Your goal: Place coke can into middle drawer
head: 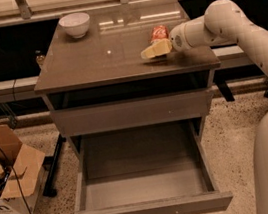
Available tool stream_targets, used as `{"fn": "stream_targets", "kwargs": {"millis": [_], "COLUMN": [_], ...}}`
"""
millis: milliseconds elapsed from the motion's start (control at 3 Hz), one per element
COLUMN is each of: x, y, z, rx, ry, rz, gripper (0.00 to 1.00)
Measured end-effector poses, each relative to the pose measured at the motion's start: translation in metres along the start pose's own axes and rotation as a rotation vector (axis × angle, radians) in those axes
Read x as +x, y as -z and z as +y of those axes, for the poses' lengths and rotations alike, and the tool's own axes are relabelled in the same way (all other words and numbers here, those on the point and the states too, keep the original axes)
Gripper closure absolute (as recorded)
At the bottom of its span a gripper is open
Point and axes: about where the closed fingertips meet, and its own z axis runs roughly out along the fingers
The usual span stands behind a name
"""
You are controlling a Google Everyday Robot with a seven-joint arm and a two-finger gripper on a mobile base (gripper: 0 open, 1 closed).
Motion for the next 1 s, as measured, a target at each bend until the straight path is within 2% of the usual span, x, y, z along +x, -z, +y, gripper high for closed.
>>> {"fn": "stream_targets", "kwargs": {"millis": [333,667,1000], "x": [-0.0056,-0.0106,-0.0143], "y": [0.0018,0.0043,0.0093], "z": [-0.0035,-0.0035,-0.0045], "rx": [0.033,0.051,0.071], "ry": [-0.007,-0.003,-0.003], "rz": [0.000,0.001,-0.002], "gripper": [0.16,0.40,0.71]}}
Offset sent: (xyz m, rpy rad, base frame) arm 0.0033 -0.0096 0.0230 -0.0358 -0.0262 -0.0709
